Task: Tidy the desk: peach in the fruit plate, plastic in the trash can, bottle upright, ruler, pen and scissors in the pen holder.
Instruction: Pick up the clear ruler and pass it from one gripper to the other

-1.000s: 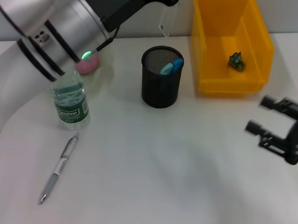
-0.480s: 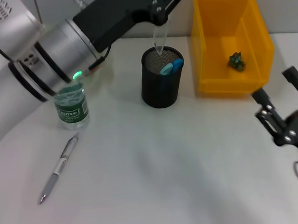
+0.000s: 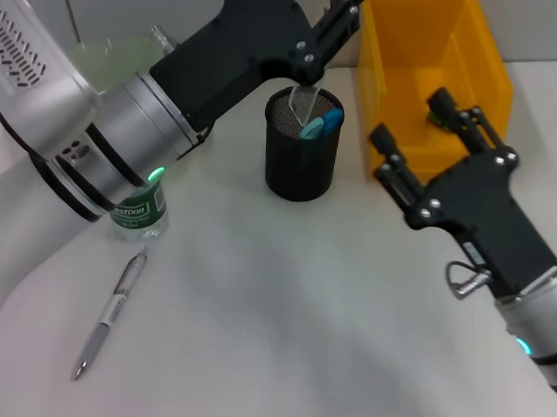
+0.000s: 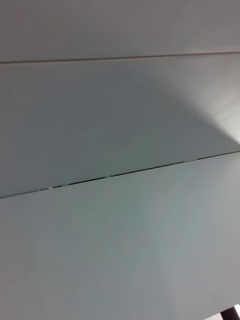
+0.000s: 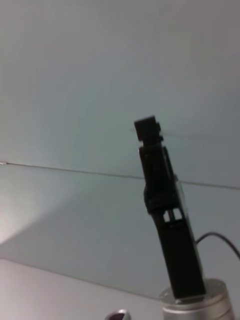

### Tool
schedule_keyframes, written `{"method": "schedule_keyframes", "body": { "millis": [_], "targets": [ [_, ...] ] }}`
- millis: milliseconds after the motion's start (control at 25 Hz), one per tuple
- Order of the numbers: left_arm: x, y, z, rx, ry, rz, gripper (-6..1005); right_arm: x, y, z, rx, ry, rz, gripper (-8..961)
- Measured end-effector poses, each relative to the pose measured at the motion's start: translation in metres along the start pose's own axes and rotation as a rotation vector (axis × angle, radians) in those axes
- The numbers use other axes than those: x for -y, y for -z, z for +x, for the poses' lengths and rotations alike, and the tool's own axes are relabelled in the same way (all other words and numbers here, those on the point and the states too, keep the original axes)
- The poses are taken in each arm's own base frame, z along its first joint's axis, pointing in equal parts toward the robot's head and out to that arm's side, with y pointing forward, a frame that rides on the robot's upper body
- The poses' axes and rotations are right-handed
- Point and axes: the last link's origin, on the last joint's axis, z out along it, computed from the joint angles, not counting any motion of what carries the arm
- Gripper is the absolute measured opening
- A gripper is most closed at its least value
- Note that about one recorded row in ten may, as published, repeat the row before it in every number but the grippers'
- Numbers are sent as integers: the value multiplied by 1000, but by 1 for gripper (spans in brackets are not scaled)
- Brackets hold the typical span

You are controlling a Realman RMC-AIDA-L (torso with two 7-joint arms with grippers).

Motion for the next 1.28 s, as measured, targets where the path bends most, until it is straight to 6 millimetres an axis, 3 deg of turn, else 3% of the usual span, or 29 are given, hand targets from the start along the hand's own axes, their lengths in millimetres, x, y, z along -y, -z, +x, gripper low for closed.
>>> {"method": "schedule_keyframes", "body": {
  "millis": [840,1280],
  "targets": [
    [-11,11,-11,27,-20,18,384,-20,-49,6,-17,-71,-39,681],
    [-14,12,-13,31,-17,11,384,-20,-56,5,-14,-71,-45,678]
  ]
}}
